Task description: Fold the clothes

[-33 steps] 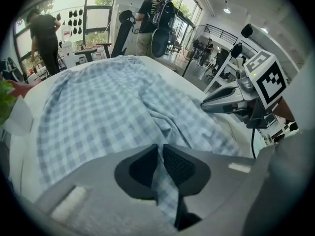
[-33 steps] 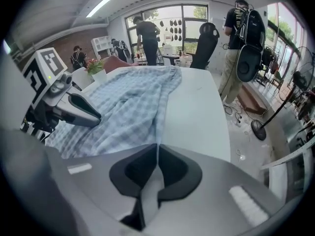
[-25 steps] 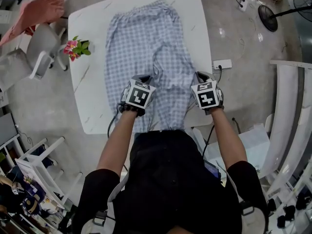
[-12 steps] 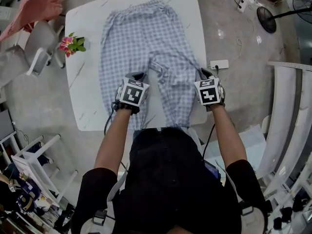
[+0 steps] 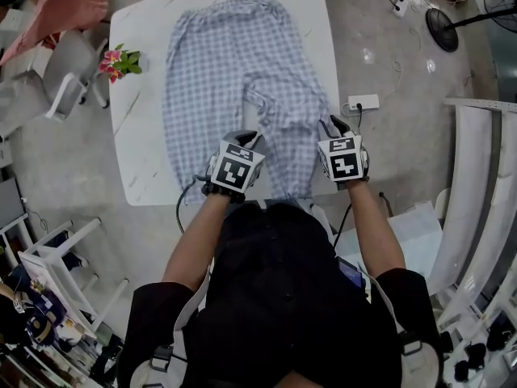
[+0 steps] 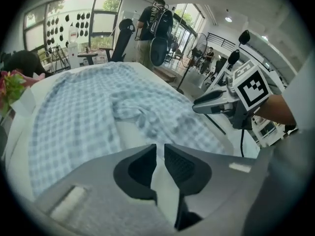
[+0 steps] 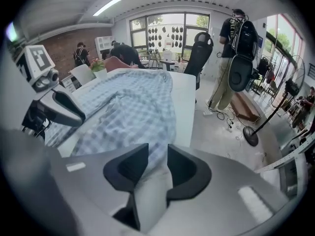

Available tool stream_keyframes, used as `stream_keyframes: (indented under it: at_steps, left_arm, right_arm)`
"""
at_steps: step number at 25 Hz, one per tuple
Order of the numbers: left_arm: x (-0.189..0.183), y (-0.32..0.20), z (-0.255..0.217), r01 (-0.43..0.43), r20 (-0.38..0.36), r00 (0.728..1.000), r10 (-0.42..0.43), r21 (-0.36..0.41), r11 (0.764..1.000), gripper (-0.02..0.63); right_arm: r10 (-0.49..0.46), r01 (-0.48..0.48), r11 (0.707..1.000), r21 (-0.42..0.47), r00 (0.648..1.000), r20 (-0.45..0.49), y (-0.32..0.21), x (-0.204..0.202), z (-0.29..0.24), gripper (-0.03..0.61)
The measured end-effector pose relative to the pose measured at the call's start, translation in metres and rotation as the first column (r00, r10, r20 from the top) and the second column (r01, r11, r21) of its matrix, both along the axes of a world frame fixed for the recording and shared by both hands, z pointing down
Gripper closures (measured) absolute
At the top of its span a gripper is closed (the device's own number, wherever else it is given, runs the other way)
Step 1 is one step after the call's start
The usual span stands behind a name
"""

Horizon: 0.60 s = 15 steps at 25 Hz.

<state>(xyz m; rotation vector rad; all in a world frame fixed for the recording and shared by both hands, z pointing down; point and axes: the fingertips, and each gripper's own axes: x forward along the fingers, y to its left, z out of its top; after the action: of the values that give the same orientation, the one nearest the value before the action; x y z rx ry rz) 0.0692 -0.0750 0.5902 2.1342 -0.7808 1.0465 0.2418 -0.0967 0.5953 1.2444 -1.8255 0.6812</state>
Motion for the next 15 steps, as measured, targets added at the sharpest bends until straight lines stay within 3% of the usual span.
stream_keyframes:
  at_steps: [5, 15]
  left_arm:
    - [0.016, 0.052, 0.014, -0.006, -0.011, 1.0, 0.005, -0.064, 0.998, 0.553]
    - [0.029, 0.086, 0.01, -0.014, -0.043, 0.999, 0.01, -0.097, 0.995, 0.554]
  right_arm:
    - [0.007, -0.006, 1.0, -0.013, 0.999, 0.033, 0.044, -0.005, 0.0, 0.453]
    - [0.063, -0.056, 0.997, -0.055, 0.991, 0.119, 0.111, -0.026, -0.002, 0.453]
